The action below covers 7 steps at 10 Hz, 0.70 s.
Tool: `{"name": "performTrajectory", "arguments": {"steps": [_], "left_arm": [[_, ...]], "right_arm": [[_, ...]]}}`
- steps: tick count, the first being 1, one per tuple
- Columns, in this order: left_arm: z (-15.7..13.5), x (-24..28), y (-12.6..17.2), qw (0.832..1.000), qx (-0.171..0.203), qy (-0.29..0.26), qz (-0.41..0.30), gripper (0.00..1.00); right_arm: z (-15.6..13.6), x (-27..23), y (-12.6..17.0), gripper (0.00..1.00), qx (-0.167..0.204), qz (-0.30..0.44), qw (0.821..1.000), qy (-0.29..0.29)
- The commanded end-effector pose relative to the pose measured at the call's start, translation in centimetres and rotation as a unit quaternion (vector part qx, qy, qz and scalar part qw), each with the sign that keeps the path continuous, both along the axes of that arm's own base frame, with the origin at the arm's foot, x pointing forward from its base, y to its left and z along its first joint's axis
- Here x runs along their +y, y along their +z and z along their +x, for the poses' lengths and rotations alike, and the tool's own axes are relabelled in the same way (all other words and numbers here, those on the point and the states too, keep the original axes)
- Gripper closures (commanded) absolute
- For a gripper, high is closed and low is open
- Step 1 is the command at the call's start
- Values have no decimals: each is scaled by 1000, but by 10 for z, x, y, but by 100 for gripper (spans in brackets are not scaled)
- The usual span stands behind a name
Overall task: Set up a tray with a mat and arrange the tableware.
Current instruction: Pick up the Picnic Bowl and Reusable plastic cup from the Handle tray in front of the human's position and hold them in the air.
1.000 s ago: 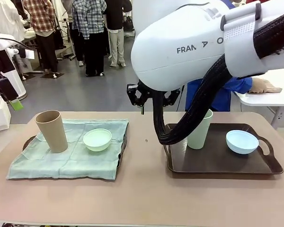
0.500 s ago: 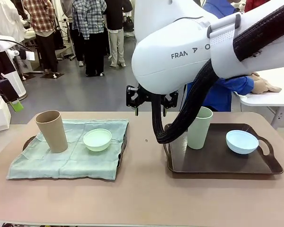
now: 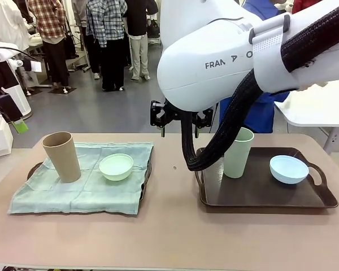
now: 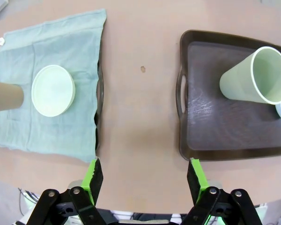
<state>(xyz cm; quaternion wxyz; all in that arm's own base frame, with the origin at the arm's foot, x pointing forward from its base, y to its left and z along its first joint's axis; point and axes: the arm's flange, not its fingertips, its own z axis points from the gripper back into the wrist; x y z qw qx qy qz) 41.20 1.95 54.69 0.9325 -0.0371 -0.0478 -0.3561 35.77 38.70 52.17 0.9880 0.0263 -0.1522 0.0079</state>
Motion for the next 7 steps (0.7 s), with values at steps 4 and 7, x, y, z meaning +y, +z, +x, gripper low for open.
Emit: {"name": "performTrajectory", "arguments": {"steps": [4, 7], "left_arm": [[0, -2, -1, 1000, -4, 6, -2, 0], [0, -2, -1, 1000, -4, 6, -2, 0]], "right_arm": [[-2, -1, 0, 7, -1, -2, 1000, -3], [-2, -1, 0, 7, -1, -2, 1000, -3]]}}
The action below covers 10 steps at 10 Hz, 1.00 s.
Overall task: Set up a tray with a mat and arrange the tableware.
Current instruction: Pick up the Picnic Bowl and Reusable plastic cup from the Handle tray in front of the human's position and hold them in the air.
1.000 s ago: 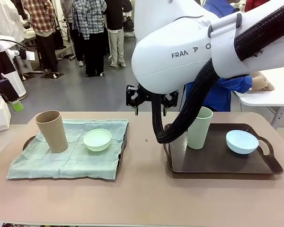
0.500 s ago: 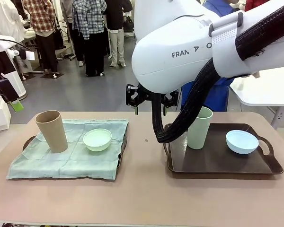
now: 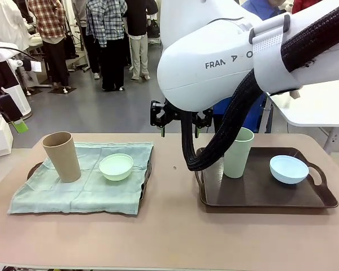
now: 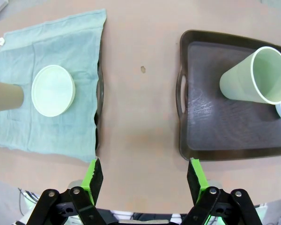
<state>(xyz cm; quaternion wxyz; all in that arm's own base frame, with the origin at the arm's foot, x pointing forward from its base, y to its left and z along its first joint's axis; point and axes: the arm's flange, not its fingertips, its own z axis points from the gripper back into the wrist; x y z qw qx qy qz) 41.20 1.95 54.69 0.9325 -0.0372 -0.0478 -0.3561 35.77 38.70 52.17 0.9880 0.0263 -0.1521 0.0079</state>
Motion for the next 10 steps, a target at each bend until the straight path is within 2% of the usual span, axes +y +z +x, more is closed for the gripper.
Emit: {"name": "performTrajectory", "arguments": {"steps": [1, 3, 4, 5, 6, 8, 10], "left_arm": [[0, -2, -1, 1000, -4, 6, -2, 0], [0, 0, 0, 1000, 0, 0, 0, 0], [-4, -2, -2, 1000, 7, -20, 3, 0], [-6, -2, -1, 999, 26, 22, -7, 0], [-10, -6, 7, 997, 43, 35, -59, 0], [-20, -10, 14, 995, 35, 47, -83, 0], [-21, -10, 17, 990, 46, 49, -121, 0]], "right_arm": [[-2, -1, 0, 7, -1, -2, 1000, -3], [0, 0, 0, 7, 0, 0, 1000, 0], [-6, -15, 1, 7, -3, 14, 1000, 7], [-13, -33, 2, 7, -6, 25, 1000, 13], [-14, -58, 5, 7, -7, 41, 999, 14], [-24, -119, 10, 7, -5, 82, 996, 34], [-39, -176, 15, 7, -14, 118, 992, 52]]}}
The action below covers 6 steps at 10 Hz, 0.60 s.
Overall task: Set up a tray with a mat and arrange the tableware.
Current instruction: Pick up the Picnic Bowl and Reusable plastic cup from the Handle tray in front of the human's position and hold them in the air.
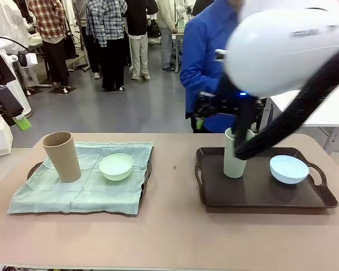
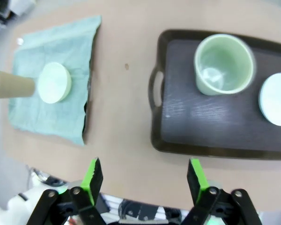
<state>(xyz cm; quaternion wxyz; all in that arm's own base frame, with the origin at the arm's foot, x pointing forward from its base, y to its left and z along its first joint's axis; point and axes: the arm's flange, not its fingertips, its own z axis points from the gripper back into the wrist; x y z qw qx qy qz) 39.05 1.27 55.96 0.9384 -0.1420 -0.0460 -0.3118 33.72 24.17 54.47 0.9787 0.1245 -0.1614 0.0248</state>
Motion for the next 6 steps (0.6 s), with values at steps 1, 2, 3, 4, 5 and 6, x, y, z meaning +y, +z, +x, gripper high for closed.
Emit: {"name": "performTrajectory", "arguments": {"steps": [1, 2, 3, 4, 5, 6], "left_arm": [[-4, -4, 7, 999, 2, 9, -32, 0], [-11, -5, 9, 999, -5, 6, -50, 0], [-14, -5, 10, 998, -11, 10, -53, 0], [-13, -3, 9, 998, -6, 9, -65, 0], [-13, 0, 8, 997, -3, 10, -73, 0], [-15, 4, 6, 996, -5, 7, -94, 0]], "right_arm": [[-24, -61, -6, 7, -10, 42, 999, 22], [-25, -98, -4, 7, -14, 63, 998, 4], [-26, -129, -2, 7, -16, 81, 997, -3], [-28, -157, -1, 7, -17, 99, 995, 5], [-34, -184, -2, 7, -22, 130, 991, 9], [-43, -213, -6, 7, -33, 171, 985, 2]]}}
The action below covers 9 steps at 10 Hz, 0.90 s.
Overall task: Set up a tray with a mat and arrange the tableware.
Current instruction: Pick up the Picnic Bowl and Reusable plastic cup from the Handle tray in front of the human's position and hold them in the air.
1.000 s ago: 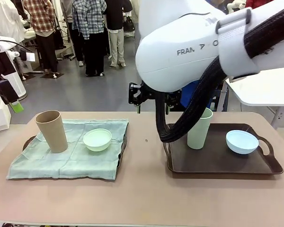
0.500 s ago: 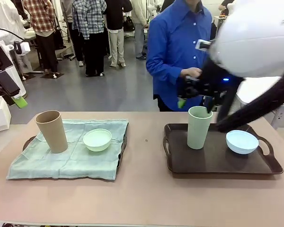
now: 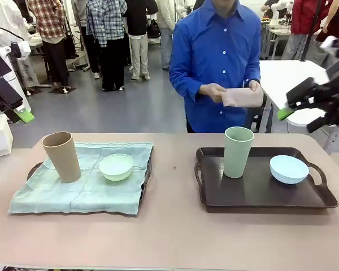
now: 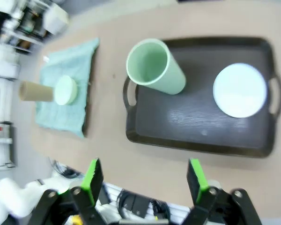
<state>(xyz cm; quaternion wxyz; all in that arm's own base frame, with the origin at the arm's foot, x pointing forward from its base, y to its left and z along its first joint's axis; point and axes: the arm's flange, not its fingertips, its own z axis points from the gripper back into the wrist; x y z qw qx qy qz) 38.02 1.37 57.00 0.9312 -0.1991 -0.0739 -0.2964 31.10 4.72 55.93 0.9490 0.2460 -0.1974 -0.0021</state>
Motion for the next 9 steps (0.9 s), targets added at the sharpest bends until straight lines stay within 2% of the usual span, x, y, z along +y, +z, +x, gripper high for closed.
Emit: {"name": "performTrajectory", "arguments": {"steps": [1, 3, 4, 5, 6, 7, 8, 9], "left_arm": [[-3, 7, -4, 998, -9, -17, -59, 0], [-2, 17, -4, 986, -2, -26, -165, 0], [-2, 26, -8, 973, -12, 6, -230, 0], [-2, 34, -11, 965, -22, 34, -258, 0], [-1, 44, -16, 960, -17, 84, -267, 0], [2, 56, -22, 950, 8, 163, -267, 0], [2, 68, -27, 938, 38, 218, -268, 0], [0, 82, -26, 928, 65, 262, -258, 0]], "right_arm": [[-23, -40, -25, 7, -9, 81, 997, 4], [-34, -64, -27, 7, -28, 140, 990, 12], [-37, -71, -30, 7, -20, 156, 988, 14], [-38, -74, -33, 7, -11, 165, 986, 12], [-39, -78, -37, 7, 13, 181, 983, 7], [-40, -84, -41, 7, 45, 195, 980, -3], [-41, -89, -46, 7, 77, 201, 976, -17], [-44, -94, -51, 7, 87, 206, 975, -11]]}}
